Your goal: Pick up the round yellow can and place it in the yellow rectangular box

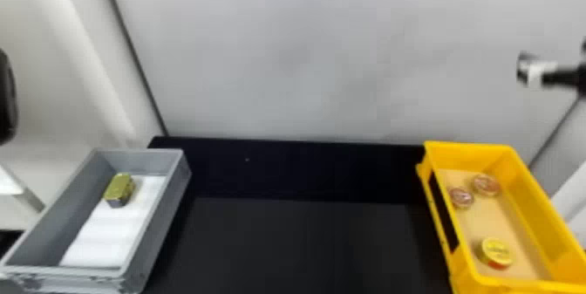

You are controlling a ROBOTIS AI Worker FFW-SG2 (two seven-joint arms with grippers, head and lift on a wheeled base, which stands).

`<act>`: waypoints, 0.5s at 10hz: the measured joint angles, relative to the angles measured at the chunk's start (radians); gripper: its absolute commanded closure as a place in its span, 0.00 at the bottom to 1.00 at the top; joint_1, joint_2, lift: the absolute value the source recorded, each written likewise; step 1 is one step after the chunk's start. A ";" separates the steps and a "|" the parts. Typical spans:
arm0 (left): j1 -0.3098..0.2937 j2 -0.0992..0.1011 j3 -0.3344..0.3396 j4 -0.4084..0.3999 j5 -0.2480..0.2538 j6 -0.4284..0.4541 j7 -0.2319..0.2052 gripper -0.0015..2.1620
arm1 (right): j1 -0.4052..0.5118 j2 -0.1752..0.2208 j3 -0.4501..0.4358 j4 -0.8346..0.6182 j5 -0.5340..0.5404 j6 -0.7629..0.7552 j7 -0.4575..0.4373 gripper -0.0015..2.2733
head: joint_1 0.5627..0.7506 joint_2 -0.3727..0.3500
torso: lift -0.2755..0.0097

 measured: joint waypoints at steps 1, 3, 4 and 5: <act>0.000 0.000 0.000 0.001 0.000 0.002 0.000 0.07 | -0.024 0.003 0.039 -0.098 0.045 -0.037 -0.061 0.04 | 0.53 0.59 | 0.93; -0.002 -0.003 -0.002 0.005 0.000 0.005 0.000 0.07 | -0.082 0.017 0.109 -0.250 0.158 -0.161 -0.172 0.04 | 0.53 0.59 | 0.93; -0.002 -0.005 -0.002 0.007 0.000 0.007 0.001 0.07 | -0.108 0.022 0.138 -0.307 0.212 -0.242 -0.233 0.04 | 0.53 0.59 | 0.93; -0.001 -0.008 -0.001 0.008 -0.001 0.011 0.001 0.07 | -0.126 0.022 0.156 -0.359 0.254 -0.321 -0.287 0.04 | 0.53 0.59 | 0.93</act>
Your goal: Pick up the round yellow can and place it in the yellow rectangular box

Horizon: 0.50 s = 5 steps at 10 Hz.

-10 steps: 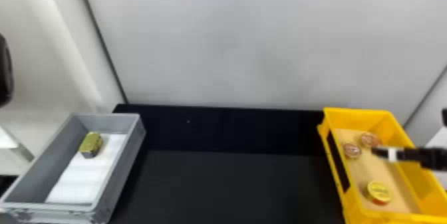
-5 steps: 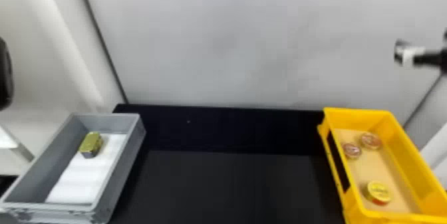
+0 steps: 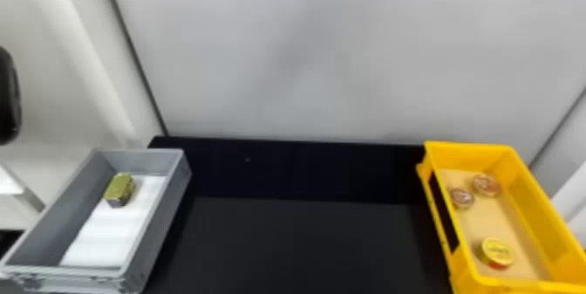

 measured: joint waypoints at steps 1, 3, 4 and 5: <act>0.007 -0.005 0.005 0.001 -0.001 0.003 0.000 0.07 | -0.007 -0.010 0.012 -0.056 0.022 -0.062 -0.060 0.05 | 0.53 0.59 | 0.93; 0.026 -0.015 0.019 -0.002 -0.002 0.006 0.000 0.07 | 0.024 -0.040 0.032 -0.170 0.038 -0.178 -0.180 0.05 | 0.53 0.59 | 0.93; 0.043 -0.018 0.032 -0.006 -0.002 0.007 0.000 0.07 | 0.050 -0.038 0.047 -0.200 0.051 -0.238 -0.210 0.05 | 0.53 0.59 | 0.93; 0.058 -0.017 0.044 -0.010 -0.003 0.009 -0.001 0.07 | 0.063 -0.029 0.061 -0.212 0.062 -0.276 -0.213 0.05 | 0.53 0.59 | 0.93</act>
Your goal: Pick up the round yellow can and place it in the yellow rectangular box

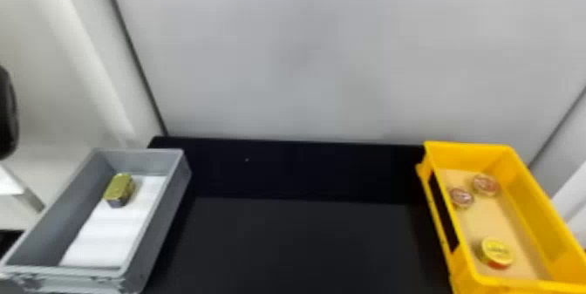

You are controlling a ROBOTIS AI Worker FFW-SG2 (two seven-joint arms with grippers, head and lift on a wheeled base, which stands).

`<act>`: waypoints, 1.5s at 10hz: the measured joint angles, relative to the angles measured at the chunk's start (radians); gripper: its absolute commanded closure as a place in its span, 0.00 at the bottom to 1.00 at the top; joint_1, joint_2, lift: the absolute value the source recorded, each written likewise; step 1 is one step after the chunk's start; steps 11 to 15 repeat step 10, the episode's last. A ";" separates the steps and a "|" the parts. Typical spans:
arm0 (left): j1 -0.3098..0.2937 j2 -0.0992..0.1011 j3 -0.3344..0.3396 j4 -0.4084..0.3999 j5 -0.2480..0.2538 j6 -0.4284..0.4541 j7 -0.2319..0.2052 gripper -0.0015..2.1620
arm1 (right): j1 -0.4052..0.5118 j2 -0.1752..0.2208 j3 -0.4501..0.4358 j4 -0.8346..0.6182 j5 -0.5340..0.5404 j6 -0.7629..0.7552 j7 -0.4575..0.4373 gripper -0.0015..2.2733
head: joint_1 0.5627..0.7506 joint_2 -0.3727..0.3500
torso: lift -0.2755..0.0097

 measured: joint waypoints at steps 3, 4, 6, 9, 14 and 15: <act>0.028 0.008 0.028 -0.018 0.000 0.009 -0.001 0.07 | -0.010 0.008 0.012 -0.001 0.008 0.001 0.021 0.05 | 0.53 0.59 | 0.93; 0.034 0.012 0.033 -0.022 0.000 0.011 -0.001 0.07 | -0.007 0.009 0.011 -0.001 0.008 0.010 0.016 0.05 | 0.53 0.59 | 0.93; 0.043 0.016 0.036 -0.027 0.000 0.013 -0.001 0.07 | 0.002 0.015 0.005 -0.001 -0.016 0.035 0.002 0.05 | 0.53 0.59 | 0.93; 0.051 0.015 0.038 -0.024 0.002 0.004 0.002 0.07 | 0.009 0.024 -0.012 0.000 -0.069 0.080 -0.002 0.05 | 0.53 0.59 | 0.93; 0.055 0.015 0.038 -0.021 0.003 0.001 0.002 0.07 | 0.009 0.025 -0.014 0.000 -0.077 0.082 -0.002 0.05 | 0.53 0.59 | 0.93; 0.055 0.015 0.038 -0.021 0.003 0.001 0.002 0.07 | 0.009 0.025 -0.014 0.000 -0.077 0.082 -0.002 0.05 | 0.53 0.59 | 0.93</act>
